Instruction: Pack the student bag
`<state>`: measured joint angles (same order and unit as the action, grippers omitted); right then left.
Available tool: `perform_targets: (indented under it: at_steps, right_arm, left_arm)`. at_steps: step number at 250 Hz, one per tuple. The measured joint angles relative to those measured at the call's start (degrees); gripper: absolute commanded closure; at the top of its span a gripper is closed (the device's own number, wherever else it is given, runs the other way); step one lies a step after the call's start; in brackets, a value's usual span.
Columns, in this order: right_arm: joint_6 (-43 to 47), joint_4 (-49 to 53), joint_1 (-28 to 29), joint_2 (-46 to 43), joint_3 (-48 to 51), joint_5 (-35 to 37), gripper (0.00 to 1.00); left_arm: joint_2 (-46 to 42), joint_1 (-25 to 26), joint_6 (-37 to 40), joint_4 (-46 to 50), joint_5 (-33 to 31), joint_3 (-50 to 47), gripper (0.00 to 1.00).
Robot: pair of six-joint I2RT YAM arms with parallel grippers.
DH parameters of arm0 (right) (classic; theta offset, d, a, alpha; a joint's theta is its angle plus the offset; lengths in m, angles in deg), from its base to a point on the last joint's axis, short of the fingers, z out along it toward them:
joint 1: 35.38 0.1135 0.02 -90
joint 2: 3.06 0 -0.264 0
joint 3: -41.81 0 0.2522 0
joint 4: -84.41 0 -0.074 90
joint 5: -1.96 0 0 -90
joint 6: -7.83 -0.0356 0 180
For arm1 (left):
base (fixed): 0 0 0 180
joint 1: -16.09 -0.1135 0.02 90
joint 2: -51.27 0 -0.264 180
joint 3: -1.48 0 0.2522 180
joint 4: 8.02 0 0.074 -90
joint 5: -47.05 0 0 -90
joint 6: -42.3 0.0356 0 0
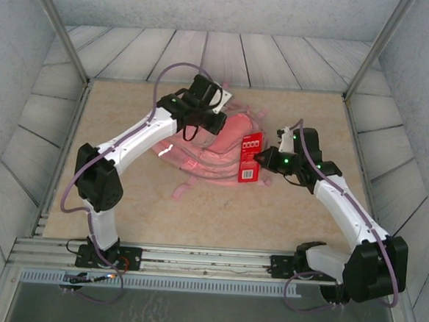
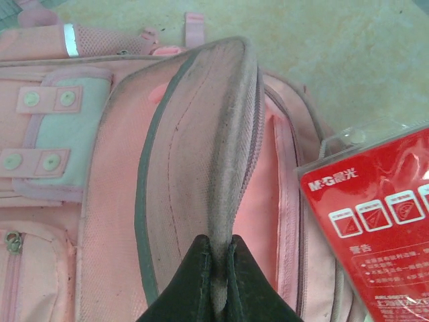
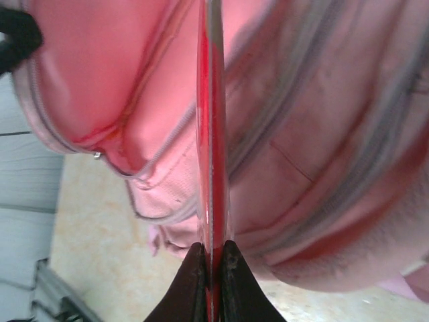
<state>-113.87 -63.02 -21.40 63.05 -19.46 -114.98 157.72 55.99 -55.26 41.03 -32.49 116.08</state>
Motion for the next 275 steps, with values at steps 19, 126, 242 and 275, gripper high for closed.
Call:
perform_targets:
  at_steps: [19, 126, 242, 275]
  right_arm:
    - [-1.4, -2.8, -0.6, 1.3, -0.2, -4.3, 1.0]
    - [-14.4, -18.7, -4.3, 11.3, -0.2, -18.2, 1.0]
    - [-29.7, -33.0, -6.2, 16.2, 1.2, -14.5, 1.0]
    - [-34.0, -37.1, -6.2, 17.6, 2.4, -11.9, 1.0]
  left_arm:
    - [-0.1, -0.3, -0.5, -0.8, 1.4, -0.8, 1.0]
    - [-0.1, -0.6, -3.2, -3.5, 6.7, -2.0, 1.0]
    - [-0.1, -0.3, -9.1, -10.8, 11.7, -4.0, 1.0]
    - [-0.1, 0.1, -9.7, -11.5, 11.9, -4.0, 1.0]
